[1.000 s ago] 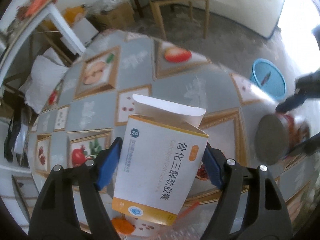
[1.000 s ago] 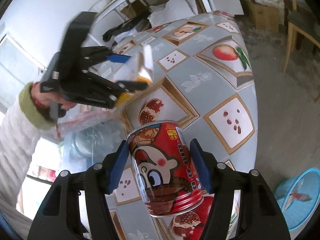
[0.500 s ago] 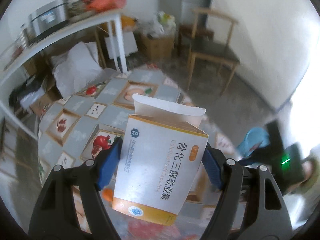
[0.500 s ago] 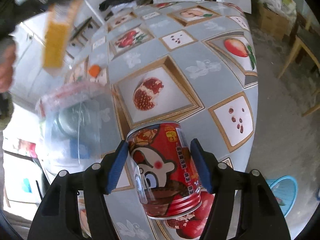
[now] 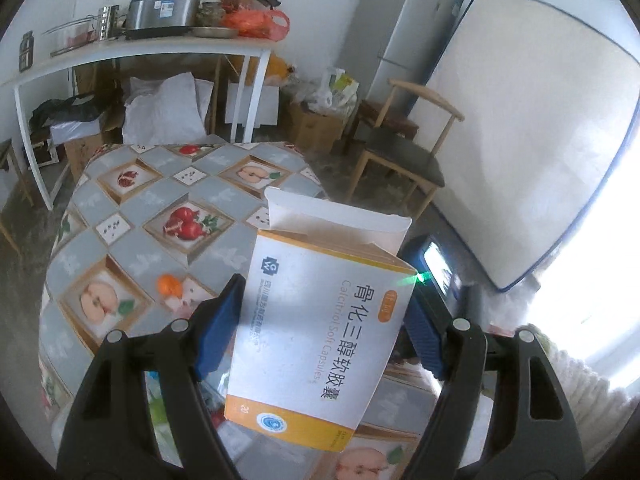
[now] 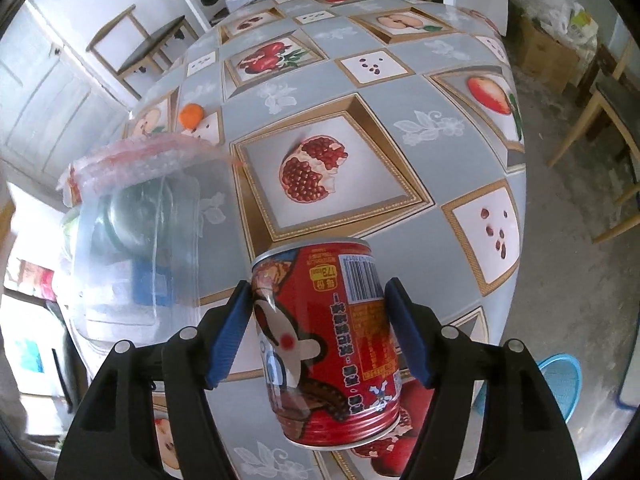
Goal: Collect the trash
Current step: 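Carry box and red can to the blue wastebasket and release both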
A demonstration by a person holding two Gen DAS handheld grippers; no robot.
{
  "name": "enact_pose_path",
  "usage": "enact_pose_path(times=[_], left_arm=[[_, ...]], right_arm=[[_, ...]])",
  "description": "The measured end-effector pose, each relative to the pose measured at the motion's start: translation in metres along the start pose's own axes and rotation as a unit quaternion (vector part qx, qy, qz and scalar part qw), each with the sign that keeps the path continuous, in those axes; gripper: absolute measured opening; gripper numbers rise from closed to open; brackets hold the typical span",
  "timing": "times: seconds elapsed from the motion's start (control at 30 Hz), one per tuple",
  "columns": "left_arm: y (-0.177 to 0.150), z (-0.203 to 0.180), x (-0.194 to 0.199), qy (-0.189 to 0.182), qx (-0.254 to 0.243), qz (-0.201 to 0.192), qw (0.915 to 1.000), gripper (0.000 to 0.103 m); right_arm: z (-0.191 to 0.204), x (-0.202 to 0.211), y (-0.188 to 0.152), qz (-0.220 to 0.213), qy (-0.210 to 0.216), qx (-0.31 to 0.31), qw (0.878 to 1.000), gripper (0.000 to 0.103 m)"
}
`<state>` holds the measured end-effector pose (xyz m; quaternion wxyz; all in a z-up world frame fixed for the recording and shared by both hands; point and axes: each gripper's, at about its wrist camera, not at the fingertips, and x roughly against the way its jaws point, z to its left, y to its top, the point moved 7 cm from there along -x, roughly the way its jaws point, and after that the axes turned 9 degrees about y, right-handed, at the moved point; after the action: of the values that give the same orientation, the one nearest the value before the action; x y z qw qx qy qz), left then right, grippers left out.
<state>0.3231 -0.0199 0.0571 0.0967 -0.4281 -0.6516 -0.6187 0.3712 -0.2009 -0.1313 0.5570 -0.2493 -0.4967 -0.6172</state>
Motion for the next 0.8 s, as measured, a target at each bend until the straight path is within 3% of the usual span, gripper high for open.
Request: enact_pose_path(times=[0.23,0.4,0.53,0.6,0.8], left_arm=[[-0.033,-0.013,0.002,-0.013,0.022,0.004,0.9997,0.072],[-0.045,-0.039,-0.012,-0.027,0.015,0.018,0.9994,0.072],[-0.048,-0.068,-0.025,-0.045,-0.002,0.027,0.9986,0.072],[-0.047,-0.089,-0.035,-0.059,-0.015,0.034,0.9976,0.072],[-0.046,-0.180,-0.075,-0.108,-0.067,0.065,0.9897,0.072]], right_arm=[[-0.016,0.021,-0.014,-0.060,0.069,-0.076,0.993,0.065],[-0.031,0.058,-0.037,-0.132,0.125,-0.130,0.975,0.065],[-0.056,0.099,-0.071,-0.202,0.163,-0.187,0.948,0.064],[-0.075,0.126,-0.095,-0.245,0.177,-0.217,0.928,0.064],[-0.143,0.198,-0.173,-0.346,0.173,-0.284,0.877,0.064]])
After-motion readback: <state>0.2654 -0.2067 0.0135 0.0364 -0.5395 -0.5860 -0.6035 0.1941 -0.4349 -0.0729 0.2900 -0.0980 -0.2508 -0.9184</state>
